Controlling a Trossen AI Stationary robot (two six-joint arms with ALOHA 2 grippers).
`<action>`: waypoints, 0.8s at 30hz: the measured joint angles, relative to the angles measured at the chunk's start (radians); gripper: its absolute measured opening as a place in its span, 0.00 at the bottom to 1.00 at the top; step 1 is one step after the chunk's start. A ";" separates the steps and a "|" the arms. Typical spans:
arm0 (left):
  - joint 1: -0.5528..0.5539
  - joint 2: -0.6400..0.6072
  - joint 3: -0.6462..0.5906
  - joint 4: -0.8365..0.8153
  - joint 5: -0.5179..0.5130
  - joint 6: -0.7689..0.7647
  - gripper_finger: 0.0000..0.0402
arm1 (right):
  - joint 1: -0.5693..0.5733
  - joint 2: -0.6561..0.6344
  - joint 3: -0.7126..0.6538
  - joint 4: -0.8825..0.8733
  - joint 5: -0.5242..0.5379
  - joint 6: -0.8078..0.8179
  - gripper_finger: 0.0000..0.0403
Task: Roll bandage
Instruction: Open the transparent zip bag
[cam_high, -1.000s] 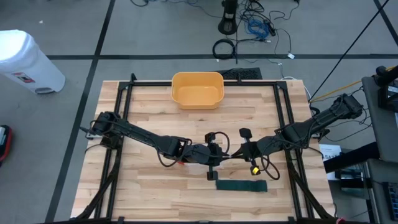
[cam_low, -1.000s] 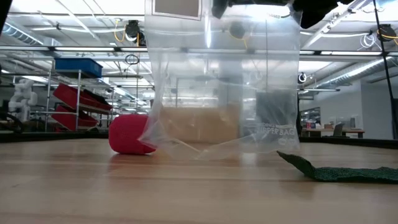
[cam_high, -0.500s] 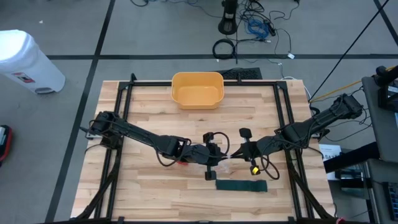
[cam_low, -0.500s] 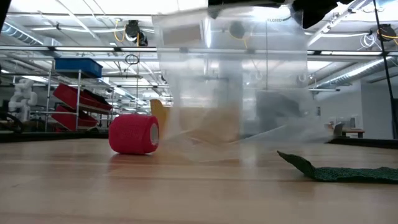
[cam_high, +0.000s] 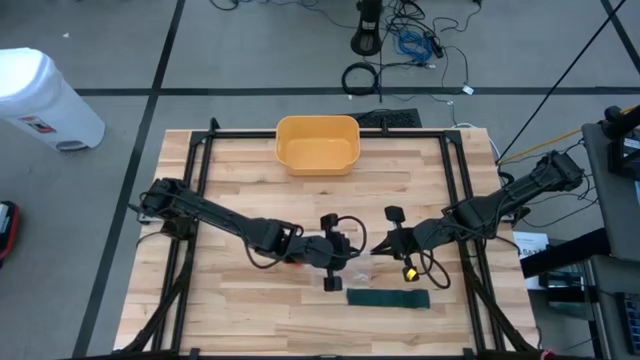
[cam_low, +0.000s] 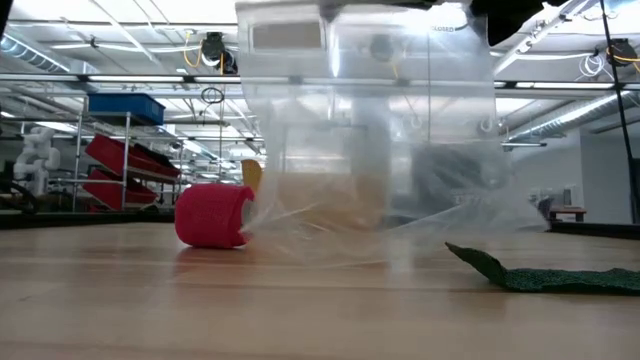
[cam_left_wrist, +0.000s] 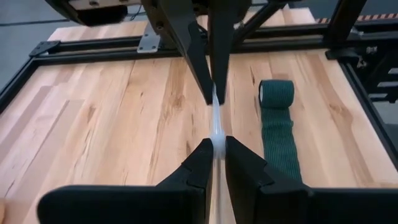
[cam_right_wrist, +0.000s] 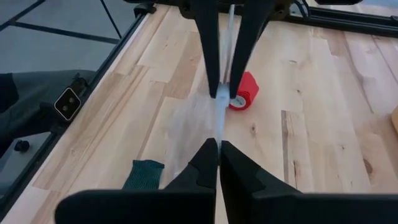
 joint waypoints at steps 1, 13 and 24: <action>-0.002 0.000 0.000 -0.007 -0.001 0.000 0.10 | 0.000 0.000 0.000 -0.001 0.000 0.000 0.00; -0.017 -0.034 0.000 -0.119 -0.012 -0.060 0.10 | 0.000 0.000 0.000 0.003 -0.007 0.001 0.00; -0.041 -0.052 -0.001 -0.202 -0.017 -0.097 0.10 | 0.001 0.000 0.000 0.005 -0.008 0.001 0.00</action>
